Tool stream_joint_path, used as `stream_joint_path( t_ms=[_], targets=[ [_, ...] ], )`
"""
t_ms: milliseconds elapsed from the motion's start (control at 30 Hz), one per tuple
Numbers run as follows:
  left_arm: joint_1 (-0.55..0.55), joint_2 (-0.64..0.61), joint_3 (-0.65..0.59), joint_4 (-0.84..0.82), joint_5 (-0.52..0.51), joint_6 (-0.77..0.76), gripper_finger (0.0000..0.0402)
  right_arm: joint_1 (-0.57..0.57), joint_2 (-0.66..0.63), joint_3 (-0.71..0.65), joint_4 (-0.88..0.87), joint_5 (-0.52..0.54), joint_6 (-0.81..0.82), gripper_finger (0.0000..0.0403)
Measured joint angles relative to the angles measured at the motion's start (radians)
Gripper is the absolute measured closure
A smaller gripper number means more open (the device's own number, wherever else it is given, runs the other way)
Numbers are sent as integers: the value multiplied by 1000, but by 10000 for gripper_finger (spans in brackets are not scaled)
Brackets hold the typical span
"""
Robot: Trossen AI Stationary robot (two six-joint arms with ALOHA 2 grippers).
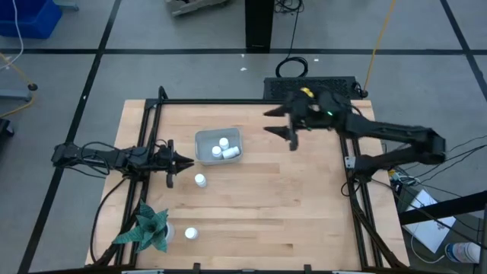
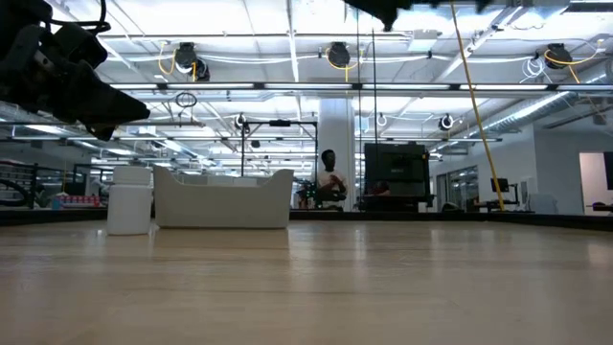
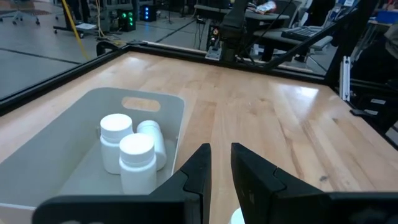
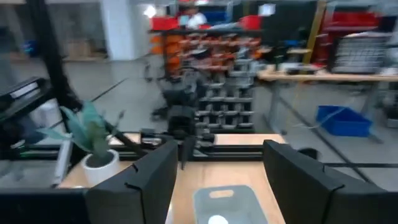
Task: Pick and place pill bottles into a basket
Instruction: Put the white pill bottle in the gray bin
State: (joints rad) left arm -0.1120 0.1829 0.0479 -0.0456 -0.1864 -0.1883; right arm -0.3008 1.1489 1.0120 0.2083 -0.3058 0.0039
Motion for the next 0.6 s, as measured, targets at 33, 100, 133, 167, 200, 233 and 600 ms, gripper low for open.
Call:
stream_joint_path(
  t_ms=[33,100,133,167,200,233,600],
  targets=[
    [0,0,0,0,0,-1,337,1,-46,-58,21,31,0,176],
    [0,0,0,3,-6,-5,337,2,-118,-155,53,75,-8,177],
    [0,0,0,3,-15,-5,337,1,-150,-197,70,86,-3,177],
    [0,0,0,5,-26,-4,337,1,-182,-237,81,97,6,177],
    [0,0,0,13,-37,-4,337,1,-211,-271,95,99,18,177],
    [0,0,0,23,-53,0,337,1,-236,-299,109,100,33,177],
    [0,15,95,90,-181,-135,337,0,-362,-519,108,126,119,177]
  ],
)
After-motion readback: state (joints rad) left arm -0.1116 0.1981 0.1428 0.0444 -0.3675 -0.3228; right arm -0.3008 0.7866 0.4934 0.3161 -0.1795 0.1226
